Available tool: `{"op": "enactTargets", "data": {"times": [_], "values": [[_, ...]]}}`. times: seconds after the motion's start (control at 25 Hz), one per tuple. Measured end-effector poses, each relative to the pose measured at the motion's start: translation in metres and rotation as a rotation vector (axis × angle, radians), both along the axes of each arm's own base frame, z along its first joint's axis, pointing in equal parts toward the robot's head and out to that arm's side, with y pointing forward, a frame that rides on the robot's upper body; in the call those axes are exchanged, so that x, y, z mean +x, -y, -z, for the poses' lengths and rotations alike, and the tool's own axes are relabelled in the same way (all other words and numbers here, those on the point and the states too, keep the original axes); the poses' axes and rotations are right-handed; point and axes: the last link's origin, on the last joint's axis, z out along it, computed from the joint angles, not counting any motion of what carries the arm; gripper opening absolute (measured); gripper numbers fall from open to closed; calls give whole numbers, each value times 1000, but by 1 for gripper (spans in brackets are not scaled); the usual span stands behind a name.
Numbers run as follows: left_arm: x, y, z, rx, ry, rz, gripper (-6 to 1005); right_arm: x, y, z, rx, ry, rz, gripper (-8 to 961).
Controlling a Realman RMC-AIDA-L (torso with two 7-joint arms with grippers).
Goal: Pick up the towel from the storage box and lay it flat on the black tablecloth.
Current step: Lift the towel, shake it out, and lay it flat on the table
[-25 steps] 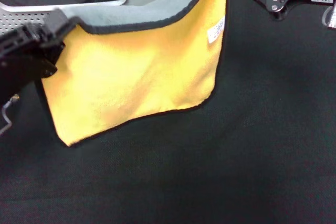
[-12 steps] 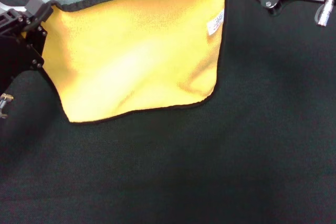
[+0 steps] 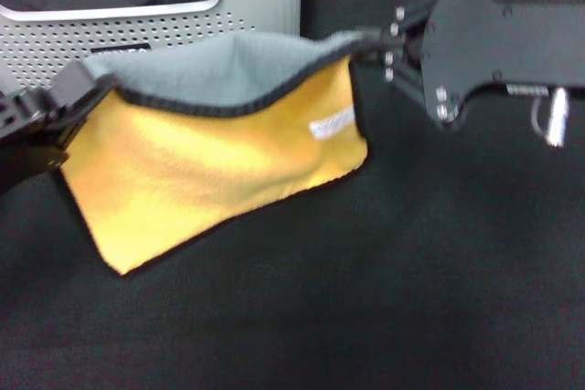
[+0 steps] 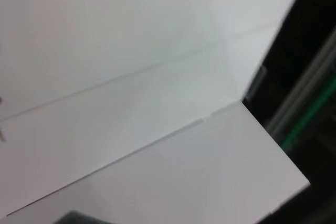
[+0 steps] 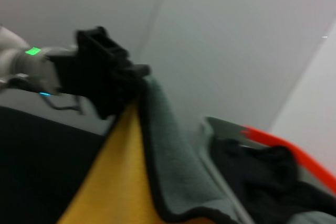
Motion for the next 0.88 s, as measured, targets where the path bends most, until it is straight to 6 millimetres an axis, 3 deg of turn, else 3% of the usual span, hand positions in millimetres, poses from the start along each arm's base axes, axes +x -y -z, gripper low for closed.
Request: {"op": "enactTargets", "data": {"times": [0.32, 0.64, 0.88], "values": [[-3, 31, -20, 76, -63, 67, 65, 2, 47, -18, -159, 0, -24, 56], [-7, 55, -21, 37, -133, 85, 69, 17, 82, -53, -345, -34, -34, 57], [-12, 75, -13, 14, -140, 54, 72, 41, 99, -56, -481, -55, 19, 58]]}}
